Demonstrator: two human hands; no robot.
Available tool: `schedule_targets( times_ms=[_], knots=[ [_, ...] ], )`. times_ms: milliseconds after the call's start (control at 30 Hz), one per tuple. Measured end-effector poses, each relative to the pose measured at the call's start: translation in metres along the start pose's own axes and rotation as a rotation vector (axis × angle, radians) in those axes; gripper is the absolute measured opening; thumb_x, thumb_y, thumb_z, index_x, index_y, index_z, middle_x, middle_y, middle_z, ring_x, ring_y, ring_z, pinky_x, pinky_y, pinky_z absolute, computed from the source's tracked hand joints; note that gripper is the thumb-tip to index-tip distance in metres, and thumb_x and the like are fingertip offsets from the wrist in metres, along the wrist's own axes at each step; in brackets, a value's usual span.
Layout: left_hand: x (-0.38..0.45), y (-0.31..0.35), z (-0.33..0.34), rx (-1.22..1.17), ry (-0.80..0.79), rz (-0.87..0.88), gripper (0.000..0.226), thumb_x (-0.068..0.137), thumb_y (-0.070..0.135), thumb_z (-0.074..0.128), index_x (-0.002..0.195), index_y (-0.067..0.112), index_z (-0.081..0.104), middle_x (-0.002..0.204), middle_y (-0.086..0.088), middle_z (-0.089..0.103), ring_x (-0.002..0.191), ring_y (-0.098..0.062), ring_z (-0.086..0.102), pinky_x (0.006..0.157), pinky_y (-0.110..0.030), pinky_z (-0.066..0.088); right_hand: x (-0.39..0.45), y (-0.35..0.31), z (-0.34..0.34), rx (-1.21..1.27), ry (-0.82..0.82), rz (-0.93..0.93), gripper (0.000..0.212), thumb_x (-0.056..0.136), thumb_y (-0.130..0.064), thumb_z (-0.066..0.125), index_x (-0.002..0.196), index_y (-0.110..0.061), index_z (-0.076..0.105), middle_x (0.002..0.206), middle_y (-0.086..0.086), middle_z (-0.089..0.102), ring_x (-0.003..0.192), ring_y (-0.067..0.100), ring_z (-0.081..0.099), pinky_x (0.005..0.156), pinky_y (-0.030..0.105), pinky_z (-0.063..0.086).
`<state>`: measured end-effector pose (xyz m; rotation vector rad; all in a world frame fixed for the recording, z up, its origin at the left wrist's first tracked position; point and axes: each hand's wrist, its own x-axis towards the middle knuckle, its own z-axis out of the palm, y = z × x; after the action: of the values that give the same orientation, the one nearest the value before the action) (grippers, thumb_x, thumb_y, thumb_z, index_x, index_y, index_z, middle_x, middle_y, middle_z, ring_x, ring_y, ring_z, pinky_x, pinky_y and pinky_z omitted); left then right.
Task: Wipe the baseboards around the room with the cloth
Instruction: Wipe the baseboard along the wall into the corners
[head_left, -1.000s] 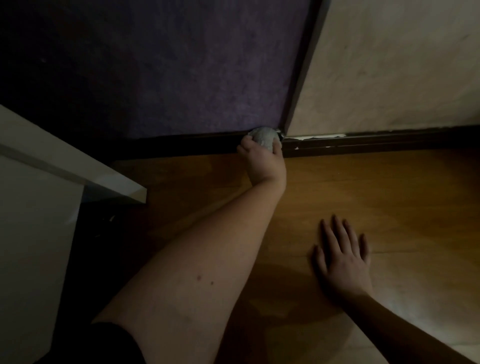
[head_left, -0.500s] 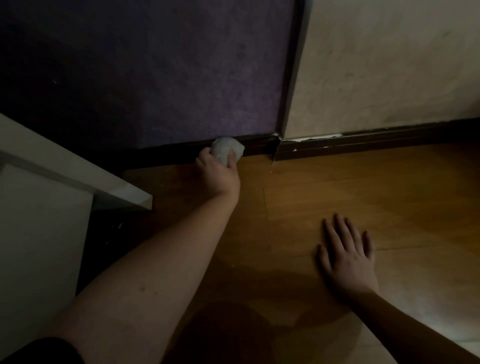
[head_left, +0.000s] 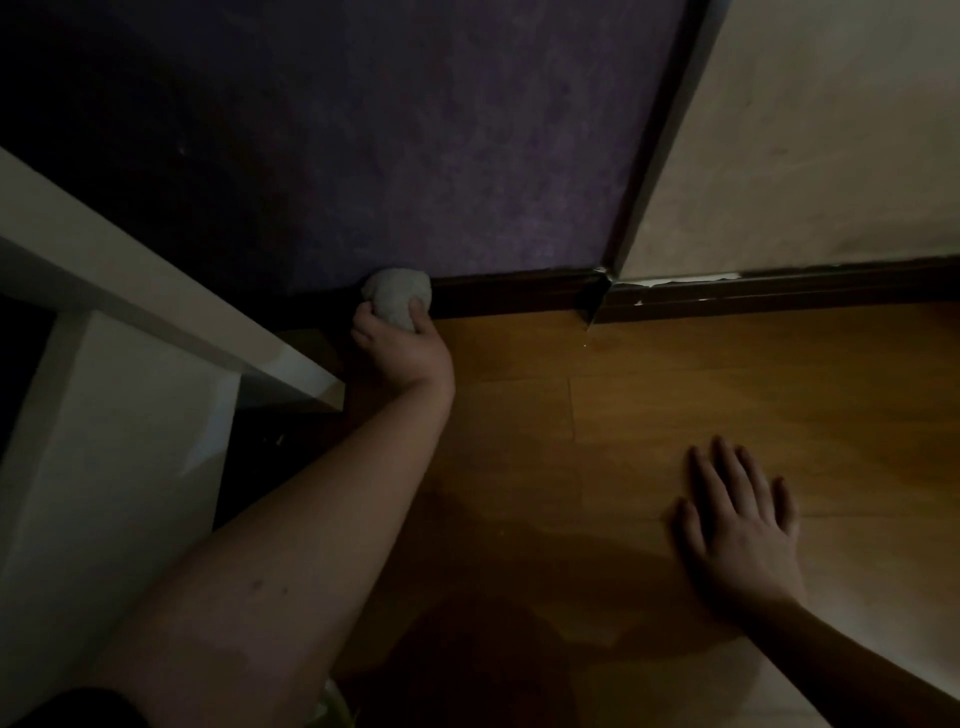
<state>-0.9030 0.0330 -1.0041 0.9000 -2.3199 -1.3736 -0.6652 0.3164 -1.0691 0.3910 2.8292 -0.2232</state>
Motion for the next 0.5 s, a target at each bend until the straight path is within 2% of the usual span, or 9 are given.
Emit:
schedule_targets(
  times_ms=[67,167,233,400,500],
  knots=[
    [-0.019,0.006,0.014,-0.019,-0.062,-0.006,0.056,0.095,0.03,0.063,0.139,0.006,0.039,0.14,-0.017,0.042,0.117,-0.033,0.054,0.086,-0.031,0.047,0.001,0.001,0.003,-0.01,0.012,-0.001,0.065,0.097,-0.063,0.012,0.156,-0.038,-0.003,0.164,-0.009,-0.007,0.151,0.012,-0.013,0.122,0.048,-0.003],
    [-0.068,0.017,0.042,0.054,-0.287,0.227,0.054,0.09,0.027,0.07,0.133,0.004,0.047,0.133,-0.017,0.049,0.114,-0.03,0.055,0.085,-0.02,0.037,0.002,0.004,0.008,-0.026,0.024,-0.007,0.065,0.099,-0.06,0.017,0.156,-0.038,-0.002,0.165,-0.009,-0.004,0.152,0.013,-0.01,0.121,0.047,-0.003],
    [-0.1,0.03,0.063,0.064,-0.433,0.346,0.052,0.09,0.029,0.07,0.132,0.006,0.048,0.133,-0.015,0.049,0.113,-0.027,0.055,0.083,-0.02,0.038,0.003,0.005,0.011,-0.032,0.036,-0.004,0.064,0.099,-0.06,0.018,0.156,-0.039,-0.002,0.164,-0.01,-0.003,0.152,0.013,-0.008,0.121,0.046,-0.003],
    [-0.124,0.053,0.089,0.075,-0.385,0.269,0.052,0.092,0.03,0.066,0.134,0.009,0.045,0.136,-0.014,0.042,0.111,-0.034,0.058,0.078,-0.04,0.052,0.004,0.005,0.014,-0.051,0.044,-0.003,0.064,0.099,-0.062,0.016,0.156,-0.039,-0.002,0.165,-0.009,-0.003,0.152,0.013,-0.006,0.121,0.046,-0.006],
    [-0.119,0.048,0.087,0.141,-0.364,0.328,0.053,0.091,0.032,0.068,0.133,0.009,0.046,0.134,-0.014,0.044,0.106,-0.034,0.06,0.071,-0.037,0.049,0.004,0.004,0.012,-0.035,0.053,-0.008,0.063,0.1,-0.062,0.016,0.156,-0.039,-0.003,0.165,-0.009,-0.004,0.152,0.013,-0.009,0.121,0.045,-0.008]
  ],
)
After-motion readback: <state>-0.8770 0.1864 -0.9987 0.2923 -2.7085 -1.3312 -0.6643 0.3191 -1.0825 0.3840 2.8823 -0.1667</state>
